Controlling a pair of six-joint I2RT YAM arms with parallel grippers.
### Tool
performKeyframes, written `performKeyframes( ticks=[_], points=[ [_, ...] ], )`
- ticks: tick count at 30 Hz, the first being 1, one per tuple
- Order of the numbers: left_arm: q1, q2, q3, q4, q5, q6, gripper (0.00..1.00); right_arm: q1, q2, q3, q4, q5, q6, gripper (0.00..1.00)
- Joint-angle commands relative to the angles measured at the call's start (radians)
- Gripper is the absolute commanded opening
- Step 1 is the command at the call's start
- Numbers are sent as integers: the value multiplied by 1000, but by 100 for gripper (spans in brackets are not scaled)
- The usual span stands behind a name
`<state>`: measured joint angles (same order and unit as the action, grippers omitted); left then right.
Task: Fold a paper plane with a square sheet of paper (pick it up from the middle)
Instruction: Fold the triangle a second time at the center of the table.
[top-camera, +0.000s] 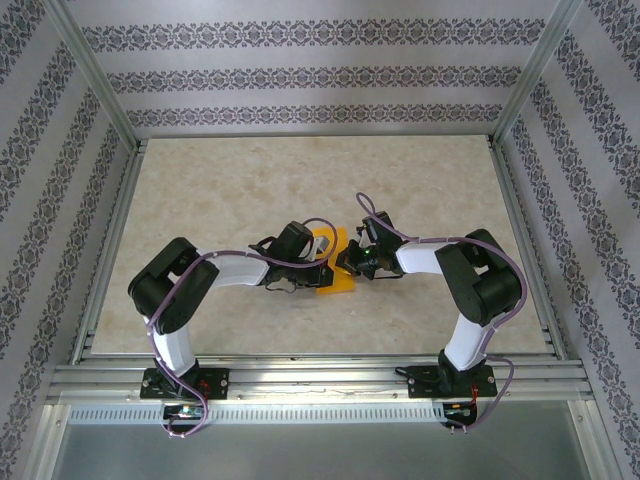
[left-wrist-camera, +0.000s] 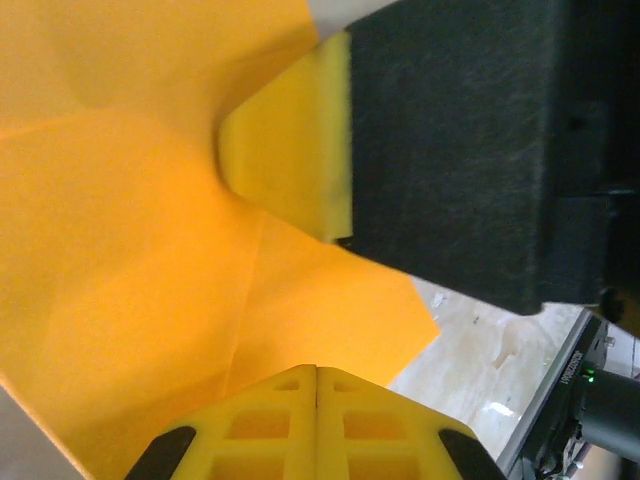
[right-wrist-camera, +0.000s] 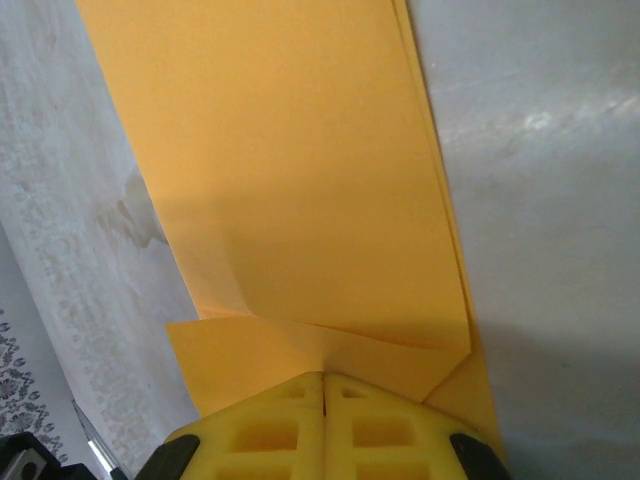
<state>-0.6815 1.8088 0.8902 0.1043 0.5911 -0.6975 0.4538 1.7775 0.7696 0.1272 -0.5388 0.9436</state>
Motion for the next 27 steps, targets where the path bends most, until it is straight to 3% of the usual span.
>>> performKeyframes(
  ticks=[1, 16, 27],
  points=[
    [-9, 12, 20, -50, -9, 1, 0, -6, 28, -26, -63, 47, -8, 0],
    [-8, 22, -27, -21, -39, -19, 0, -6, 36, -27, -64, 45, -12, 0],
    [-9, -2, -117, 62, 18, -101, 1, -9, 45, -29, -84, 66, -29, 0]
  ],
)
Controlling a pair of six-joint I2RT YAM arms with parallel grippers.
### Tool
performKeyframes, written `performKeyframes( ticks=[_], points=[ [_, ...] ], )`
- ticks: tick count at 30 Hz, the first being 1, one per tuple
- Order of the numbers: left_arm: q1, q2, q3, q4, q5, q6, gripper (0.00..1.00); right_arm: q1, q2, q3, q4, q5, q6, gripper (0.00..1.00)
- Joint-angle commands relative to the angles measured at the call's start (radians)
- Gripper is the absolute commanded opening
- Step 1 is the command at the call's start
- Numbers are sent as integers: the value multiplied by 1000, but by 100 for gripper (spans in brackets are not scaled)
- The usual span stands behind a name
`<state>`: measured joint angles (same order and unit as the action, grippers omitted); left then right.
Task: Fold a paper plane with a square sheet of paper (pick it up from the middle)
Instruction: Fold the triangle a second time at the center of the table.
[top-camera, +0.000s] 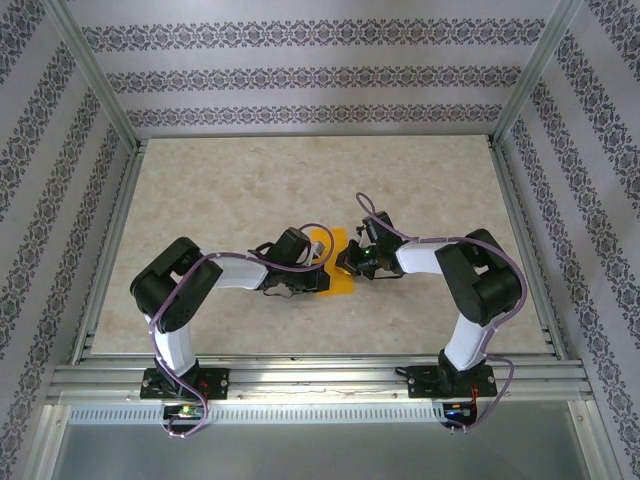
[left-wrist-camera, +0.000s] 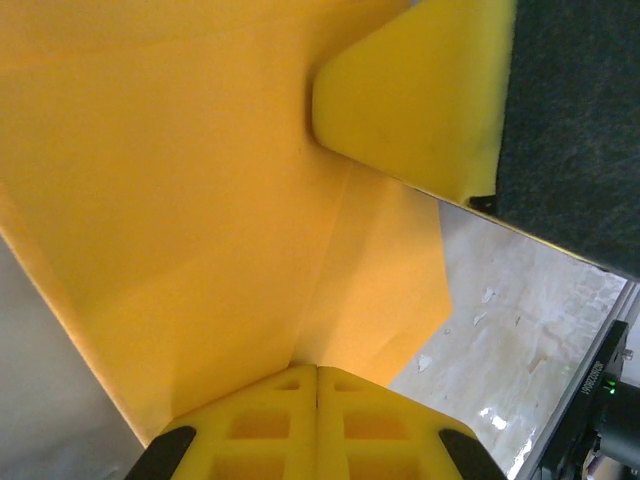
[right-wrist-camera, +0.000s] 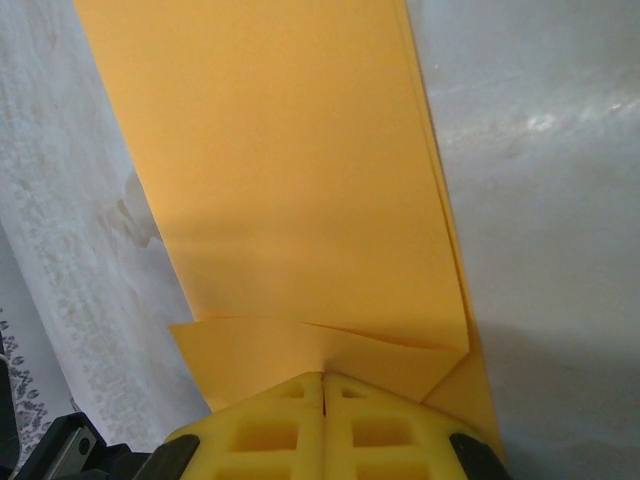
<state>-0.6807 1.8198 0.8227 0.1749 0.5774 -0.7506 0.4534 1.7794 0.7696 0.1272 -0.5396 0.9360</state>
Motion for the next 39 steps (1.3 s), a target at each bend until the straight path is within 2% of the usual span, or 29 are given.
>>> performKeyframes(
  ticks=[1, 8, 16, 23, 32, 39],
  points=[
    [-10, -21, -64, 6, 35, -64, 2, -9, 43, -29, -86, 68, -22, 0],
    [-10, -49, -99, -16, 63, -71, 4, -12, 45, -26, -89, 68, -27, 0],
    [-10, -117, -97, -135, 52, -21, 7, -15, 40, -27, -88, 66, -26, 0],
    [-4, -232, -47, -94, 10, -11, 7, -14, 30, -27, -87, 60, -25, 0],
    [24, -34, 141, -197, 12, 34, 3, -13, 32, -29, -73, 49, -15, 0],
    [24, 53, 149, -222, -40, 56, 0, -12, 25, -30, -69, 47, -13, 0]
  ],
)
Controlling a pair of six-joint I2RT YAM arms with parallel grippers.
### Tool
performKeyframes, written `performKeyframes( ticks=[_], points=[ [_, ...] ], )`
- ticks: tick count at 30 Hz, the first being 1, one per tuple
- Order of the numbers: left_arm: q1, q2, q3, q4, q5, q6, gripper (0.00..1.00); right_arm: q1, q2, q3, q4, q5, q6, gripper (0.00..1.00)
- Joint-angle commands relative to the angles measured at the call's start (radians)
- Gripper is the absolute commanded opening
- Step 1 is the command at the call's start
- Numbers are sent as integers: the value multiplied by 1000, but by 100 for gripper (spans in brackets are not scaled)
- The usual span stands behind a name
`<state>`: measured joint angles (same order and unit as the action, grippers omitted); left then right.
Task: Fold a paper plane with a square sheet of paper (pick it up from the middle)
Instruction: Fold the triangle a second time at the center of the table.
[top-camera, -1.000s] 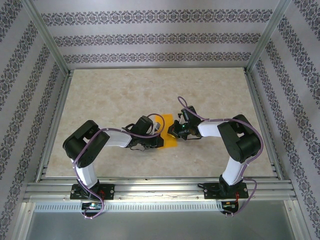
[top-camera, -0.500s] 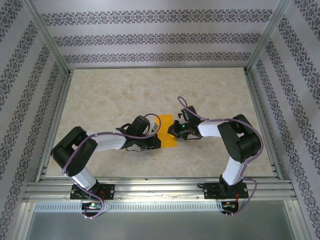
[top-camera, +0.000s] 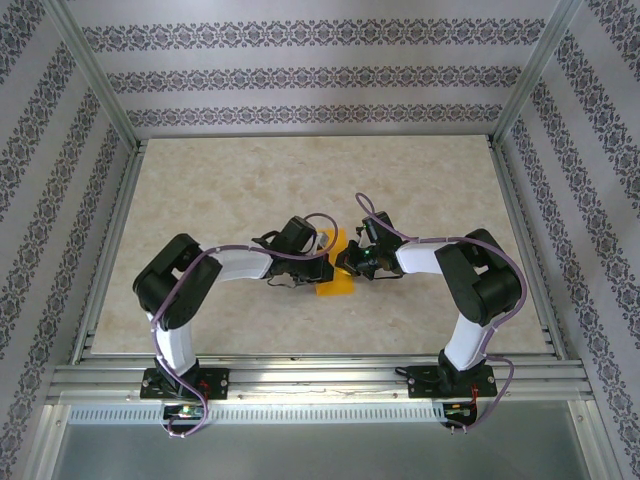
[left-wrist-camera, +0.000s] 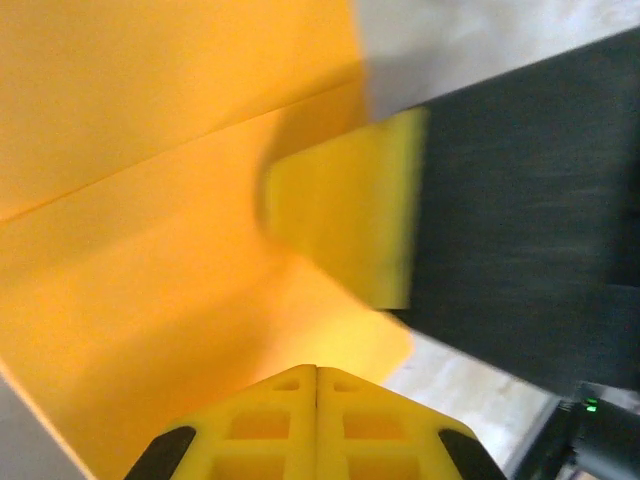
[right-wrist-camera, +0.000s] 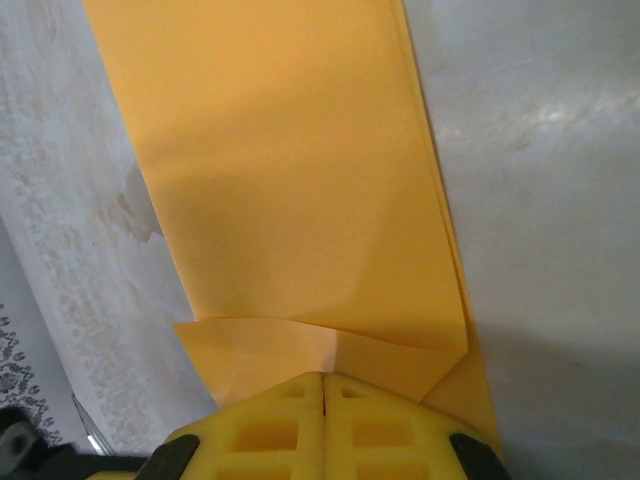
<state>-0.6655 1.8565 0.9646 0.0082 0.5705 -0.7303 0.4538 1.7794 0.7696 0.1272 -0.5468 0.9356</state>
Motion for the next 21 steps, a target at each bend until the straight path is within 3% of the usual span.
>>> performKeyframes(
  ticks=[1, 9, 14, 21],
  points=[
    [9, 21, -6, -60, -43, 37, 0, -12, 25, -30, -70, 54, -12, 0],
    [9, 34, -160, 27, -41, 4, 0, -6, -19, -9, -65, 28, -65, 0],
    [9, 35, -173, 60, -23, -1, 0, 12, -78, 1, -75, 21, -99, 0],
    [9, 44, -159, 59, -18, 0, 0, 52, 19, 36, -61, -69, -130, 0]
  ],
)
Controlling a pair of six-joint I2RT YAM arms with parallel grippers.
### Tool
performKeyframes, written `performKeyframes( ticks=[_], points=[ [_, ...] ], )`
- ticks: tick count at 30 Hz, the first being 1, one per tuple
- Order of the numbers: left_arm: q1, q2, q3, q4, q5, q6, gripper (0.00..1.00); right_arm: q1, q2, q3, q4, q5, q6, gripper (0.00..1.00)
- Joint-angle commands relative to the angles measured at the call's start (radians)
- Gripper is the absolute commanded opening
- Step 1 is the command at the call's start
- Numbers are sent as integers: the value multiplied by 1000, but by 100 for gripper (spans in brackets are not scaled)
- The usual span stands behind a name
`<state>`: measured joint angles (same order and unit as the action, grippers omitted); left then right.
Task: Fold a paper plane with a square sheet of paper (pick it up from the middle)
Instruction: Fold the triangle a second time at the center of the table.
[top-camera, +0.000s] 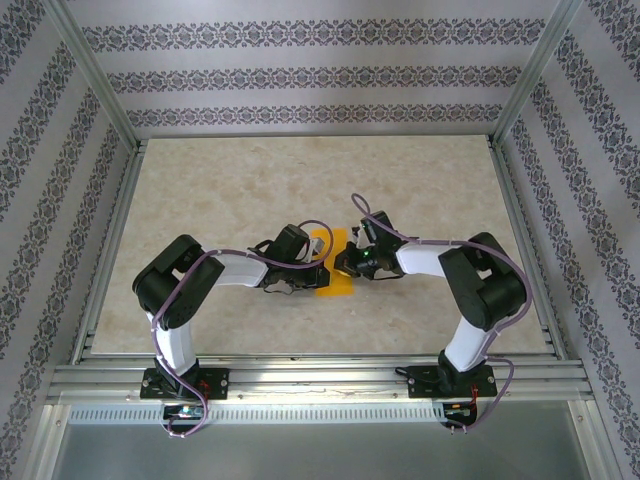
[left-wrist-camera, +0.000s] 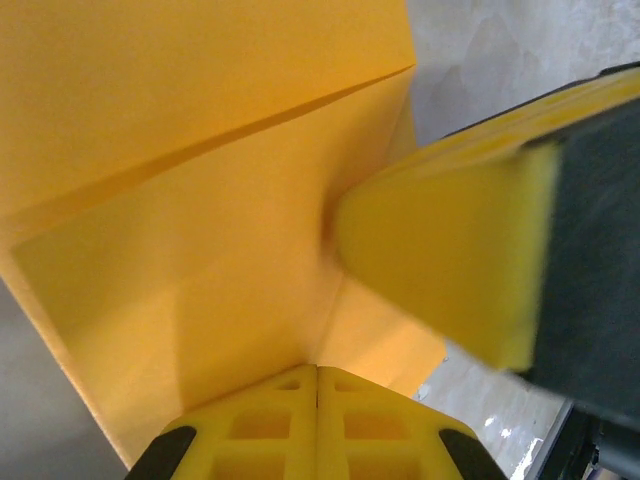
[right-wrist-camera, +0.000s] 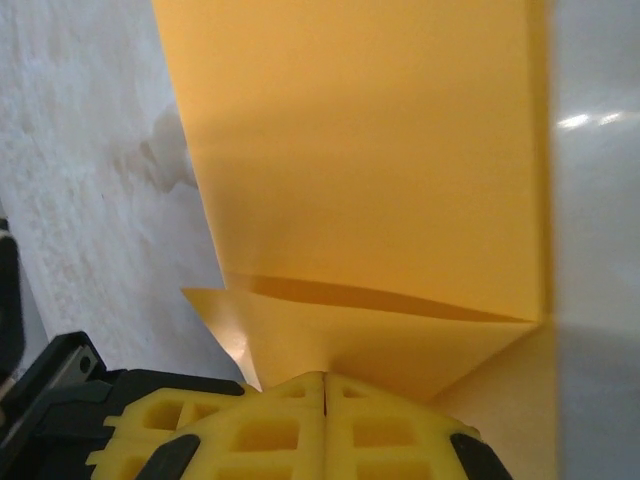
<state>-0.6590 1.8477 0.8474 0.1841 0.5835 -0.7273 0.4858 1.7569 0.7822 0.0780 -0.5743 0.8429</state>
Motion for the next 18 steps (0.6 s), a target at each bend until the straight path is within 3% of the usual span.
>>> performKeyframes(
  ticks=[1, 7, 18],
  points=[
    [2, 50, -41, -119, -33, 0, 0, 20, 58, 19, -8, -36, -40, 0],
    [4, 45, -21, -196, -46, 58, 0, -51, 59, -6, -24, 52, -32, 0],
    [4, 33, -39, -182, -39, 57, 0, -191, 66, 82, -44, 17, -47, 0]
  ],
)
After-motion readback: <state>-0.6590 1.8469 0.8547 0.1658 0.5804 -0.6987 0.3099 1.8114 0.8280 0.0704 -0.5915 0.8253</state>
